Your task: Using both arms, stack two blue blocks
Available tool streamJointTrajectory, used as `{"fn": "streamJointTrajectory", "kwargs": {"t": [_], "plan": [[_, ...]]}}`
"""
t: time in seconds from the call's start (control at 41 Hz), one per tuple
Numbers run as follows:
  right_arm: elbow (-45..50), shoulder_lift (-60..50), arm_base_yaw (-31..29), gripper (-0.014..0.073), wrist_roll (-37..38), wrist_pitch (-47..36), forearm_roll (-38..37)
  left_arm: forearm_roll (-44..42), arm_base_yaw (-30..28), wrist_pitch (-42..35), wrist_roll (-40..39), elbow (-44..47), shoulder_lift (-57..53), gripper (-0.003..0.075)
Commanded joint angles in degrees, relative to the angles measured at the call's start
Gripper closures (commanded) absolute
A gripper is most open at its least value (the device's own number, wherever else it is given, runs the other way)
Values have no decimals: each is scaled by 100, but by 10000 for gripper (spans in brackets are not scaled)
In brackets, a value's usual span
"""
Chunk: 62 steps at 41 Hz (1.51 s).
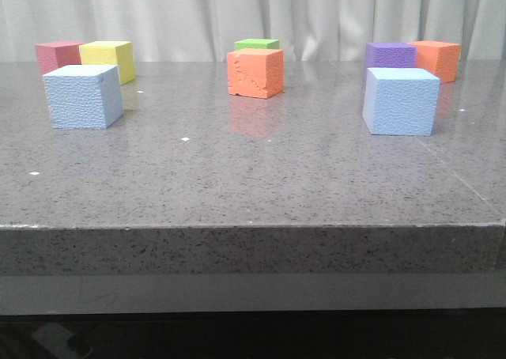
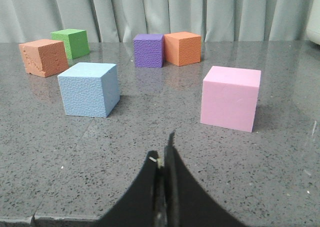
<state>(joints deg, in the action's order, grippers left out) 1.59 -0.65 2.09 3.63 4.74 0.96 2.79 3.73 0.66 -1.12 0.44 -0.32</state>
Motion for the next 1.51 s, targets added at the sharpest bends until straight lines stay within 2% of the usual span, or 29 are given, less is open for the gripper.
{"fn": "streamJointTrajectory", "kwargs": {"t": [0.0, 0.61, 0.829, 0.976, 1.098, 1.22, 1.39, 1.488], "plan": [[-37, -98, -28, 722, -48, -517, 15, 0, -8, -494, -36, 9, -97, 741], [-37, -98, -27, 722, -48, -525, 15, 0, -8, -494, -36, 9, -97, 741], [-37, -98, -27, 722, -48, -1043, 41, 0, -8, -775, -36, -1, -97, 741], [-418, -98, -27, 722, -48, -893, 309, 48, -8, -711, -36, -308, -97, 741], [-1070, -93, -27, 722, -48, -270, 298, 48, -8, -173, -36, -1079, -25, 741], [-1806, 107, -27, 722, -77, 316, 12, 25, -8, 749, -36, -2166, 356, 741], [-2903, 931, -27, 722, -77, 1298, -221, -7, -8, 2128, -15, -3628, 1402, 741], [-3313, 1449, -27, 722, -77, 1725, -213, 19, -8, 2491, -15, -4066, 1907, 741]]}}
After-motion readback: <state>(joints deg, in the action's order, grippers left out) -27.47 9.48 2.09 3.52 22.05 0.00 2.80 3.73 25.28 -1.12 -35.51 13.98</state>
